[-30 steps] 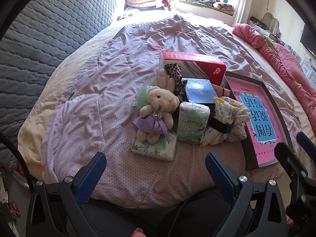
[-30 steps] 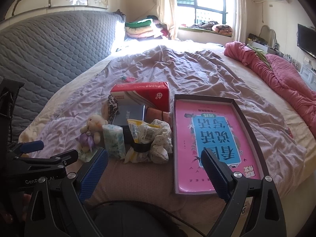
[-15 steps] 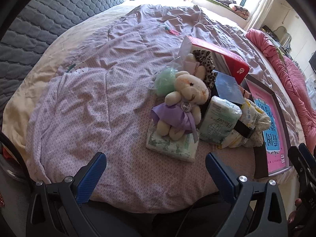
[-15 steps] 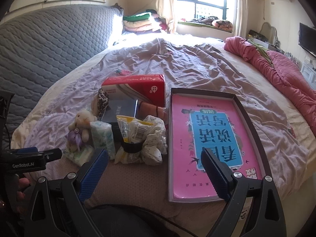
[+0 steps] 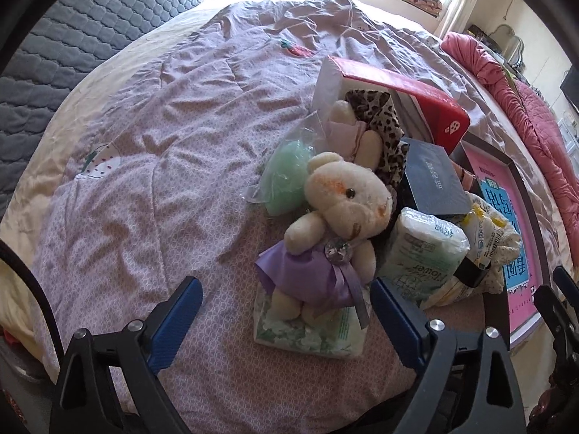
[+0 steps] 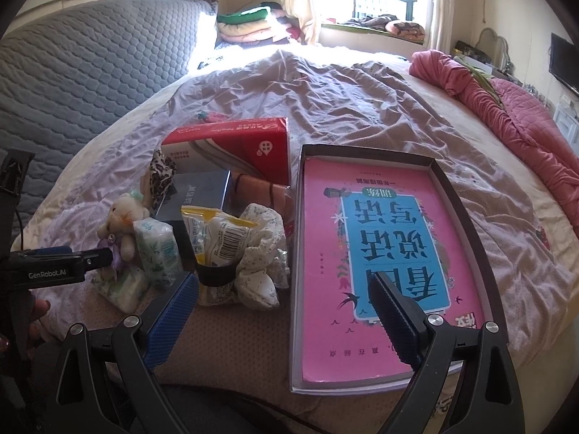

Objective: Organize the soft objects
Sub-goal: 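Grasp the cream teddy bear with the left tool while the right tool grasps the white floral scrunchie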

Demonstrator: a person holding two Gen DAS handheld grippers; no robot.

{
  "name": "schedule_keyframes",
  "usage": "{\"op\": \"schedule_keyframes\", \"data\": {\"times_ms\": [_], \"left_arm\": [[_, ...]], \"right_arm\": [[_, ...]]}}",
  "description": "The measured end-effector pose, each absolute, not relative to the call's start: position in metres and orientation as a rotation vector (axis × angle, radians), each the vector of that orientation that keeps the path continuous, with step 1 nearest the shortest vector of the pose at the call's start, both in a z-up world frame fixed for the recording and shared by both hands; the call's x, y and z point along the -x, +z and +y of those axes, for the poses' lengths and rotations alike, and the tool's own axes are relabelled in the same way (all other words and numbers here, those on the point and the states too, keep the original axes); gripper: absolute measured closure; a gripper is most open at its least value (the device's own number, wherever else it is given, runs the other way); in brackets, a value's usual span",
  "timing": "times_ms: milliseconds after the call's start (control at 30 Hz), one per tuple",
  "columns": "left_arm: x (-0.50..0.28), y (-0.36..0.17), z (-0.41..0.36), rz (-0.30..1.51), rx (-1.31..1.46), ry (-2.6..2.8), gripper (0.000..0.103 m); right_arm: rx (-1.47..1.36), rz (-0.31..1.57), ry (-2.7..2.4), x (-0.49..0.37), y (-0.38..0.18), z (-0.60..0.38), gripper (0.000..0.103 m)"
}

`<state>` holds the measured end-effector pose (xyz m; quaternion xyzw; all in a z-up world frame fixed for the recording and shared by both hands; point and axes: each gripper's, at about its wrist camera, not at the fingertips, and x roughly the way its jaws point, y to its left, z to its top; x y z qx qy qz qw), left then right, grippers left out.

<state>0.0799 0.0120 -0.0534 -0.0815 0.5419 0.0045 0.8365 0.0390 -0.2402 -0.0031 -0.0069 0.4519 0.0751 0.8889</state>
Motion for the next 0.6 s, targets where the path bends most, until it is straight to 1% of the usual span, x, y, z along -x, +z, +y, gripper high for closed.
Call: {"op": "schedule_keyframes", "data": {"times_ms": [167, 267, 300, 367, 433, 467, 500, 600], "left_arm": [[-0.089, -0.062, 0.008, 1.158, 0.163, -0.001, 0.014], [-0.091, -0.063, 0.005, 1.152, 0.151, -0.009, 0.018], [-0.092, -0.063, 0.004, 1.152, 0.145, -0.012, 0.021], [-0.093, -0.063, 0.004, 1.147, 0.148, -0.021, 0.024], [-0.094, -0.063, 0.003, 1.148, 0.159, -0.029, 0.026], [-0.095, -0.063, 0.003, 1.149, 0.168, -0.036, 0.027], [-0.095, -0.064, 0.004, 1.152, 0.174, -0.038, 0.029], [-0.096, -0.066, 0.005, 1.155, 0.191, -0.049, 0.031]], "right_arm": [[0.0, 0.993, 0.167, -0.052, -0.015, -0.243, 0.008], [0.016, 1.004, 0.179, -0.061, -0.021, -0.238, 0.009], [0.023, 1.002, 0.179, -0.063, -0.022, -0.237, 0.011], [0.028, 0.995, 0.189, -0.067, -0.024, -0.235, 0.019], [0.038, 1.012, 0.202, -0.073, -0.029, -0.232, 0.031], [0.045, 1.019, 0.207, -0.075, -0.031, -0.231, 0.034], [0.052, 1.024, 0.21, -0.078, -0.032, -0.229, 0.039], [0.076, 1.016, 0.209, -0.084, -0.034, -0.226, 0.043]]}}
